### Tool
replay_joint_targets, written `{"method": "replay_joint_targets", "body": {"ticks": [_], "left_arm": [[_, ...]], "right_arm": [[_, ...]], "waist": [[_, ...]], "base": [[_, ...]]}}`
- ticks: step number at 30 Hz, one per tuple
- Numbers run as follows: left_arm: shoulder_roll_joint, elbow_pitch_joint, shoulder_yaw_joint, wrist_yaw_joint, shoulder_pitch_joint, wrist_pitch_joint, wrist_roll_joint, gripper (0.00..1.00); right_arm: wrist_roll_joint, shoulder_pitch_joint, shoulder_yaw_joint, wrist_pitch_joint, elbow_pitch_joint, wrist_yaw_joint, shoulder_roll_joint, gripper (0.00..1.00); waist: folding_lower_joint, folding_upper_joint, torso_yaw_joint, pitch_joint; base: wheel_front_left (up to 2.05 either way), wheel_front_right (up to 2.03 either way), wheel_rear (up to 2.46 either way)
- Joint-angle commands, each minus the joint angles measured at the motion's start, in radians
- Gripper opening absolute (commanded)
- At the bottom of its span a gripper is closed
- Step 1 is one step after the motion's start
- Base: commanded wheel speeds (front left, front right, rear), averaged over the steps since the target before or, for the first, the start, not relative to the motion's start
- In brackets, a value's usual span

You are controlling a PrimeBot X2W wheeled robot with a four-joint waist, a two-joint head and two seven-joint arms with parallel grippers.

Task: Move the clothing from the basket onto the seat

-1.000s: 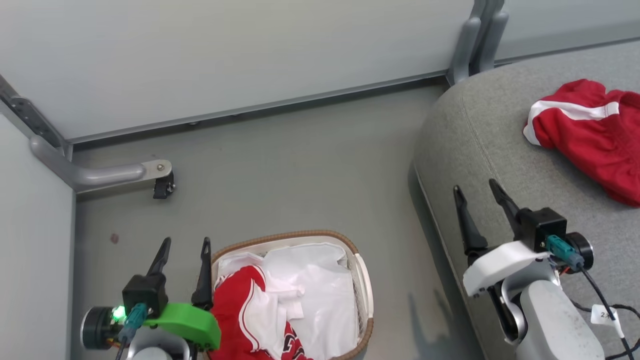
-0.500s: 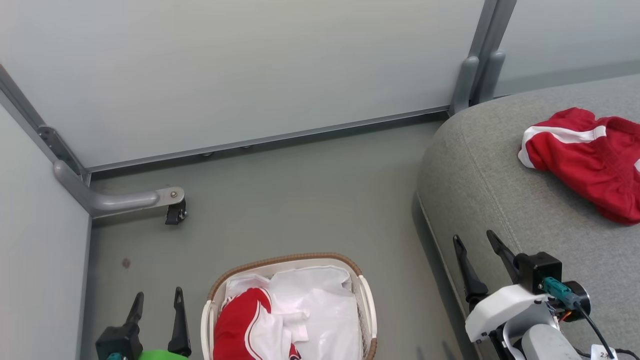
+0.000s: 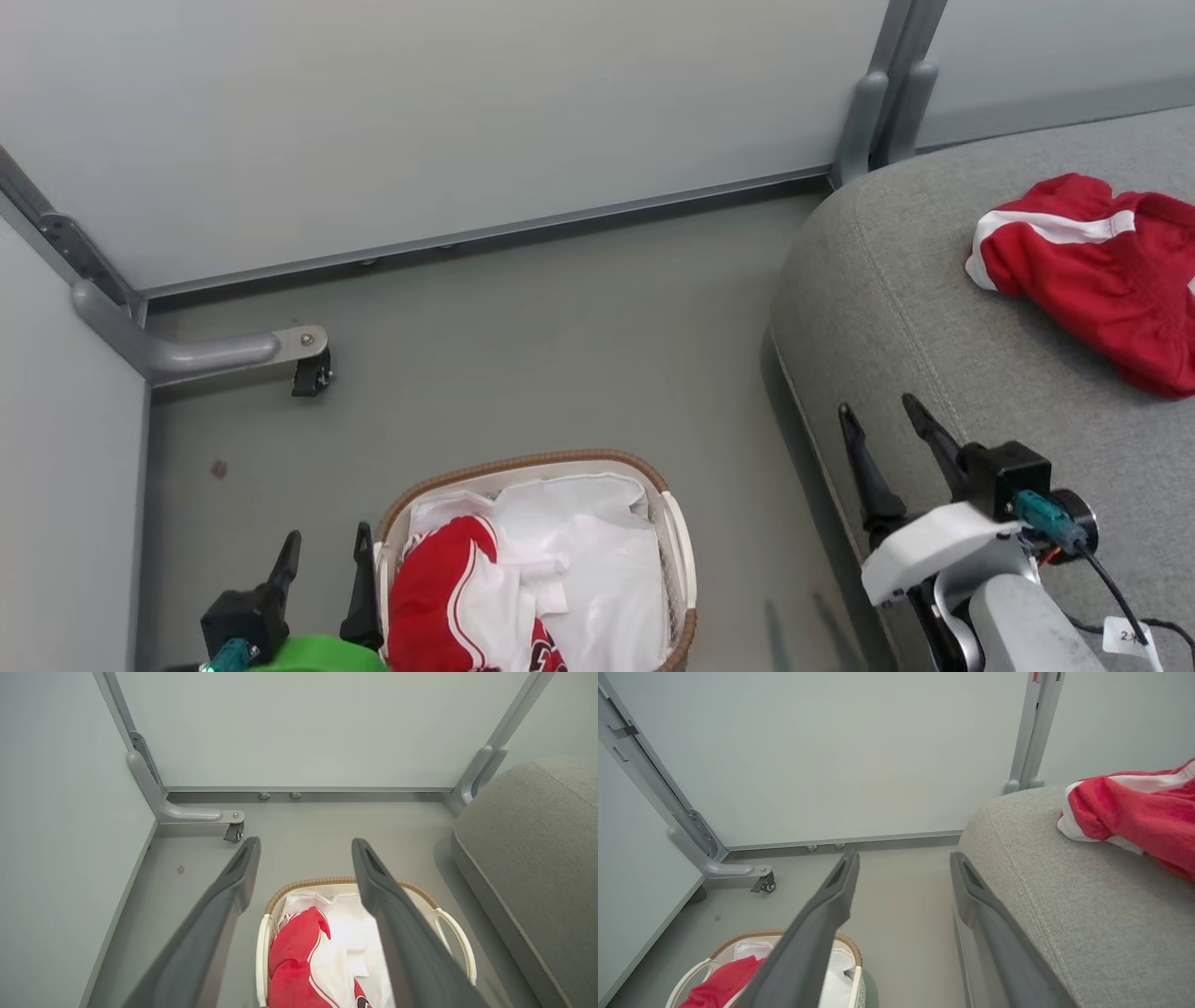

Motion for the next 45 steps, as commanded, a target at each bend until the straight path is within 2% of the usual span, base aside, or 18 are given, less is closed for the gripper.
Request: {"method": "replay_joint_targets", "body": {"ticks": [1,10,21,34,45], "left_arm": [[0.002,0.009,-0.009,-0.005,-0.037,0.000,0.007,1.00],[0.004,0.111,-0.061,-0.018,-0.209,0.000,0.057,1.00],[0.069,0.251,-0.211,-0.019,-0.435,0.000,0.111,1.00],[0.141,0.467,-0.368,-0.020,-0.649,0.000,0.149,1.00],[0.189,0.724,-0.532,-0.020,-0.810,0.012,0.188,1.00]], "right_arm": [[0.002,-0.023,0.000,0.000,-0.014,-0.001,-0.003,1.00],[0.010,-0.150,0.019,0.000,-0.099,-0.001,-0.003,1.00],[0.050,-0.299,0.087,0.000,-0.193,-0.001,-0.003,1.00],[0.128,-0.395,0.144,0.000,-0.284,-0.001,-0.002,1.00],[0.168,-0.442,0.191,0.000,-0.366,-0.001,-0.002,1.00]], "waist": [[0.0000,0.0000,-0.014,0.062],[0.0000,0.0000,-0.053,0.259],[0.0000,0.0000,-0.121,0.493],[0.0000,0.0000,-0.212,0.690],[0.0000,0.0000,-0.272,0.814]], "base": [[0.00,0.00,0.00],[0.00,0.00,0.00],[0.00,0.00,0.00],[0.00,0.00,0.00],[0.00,0.00,0.00]]}}
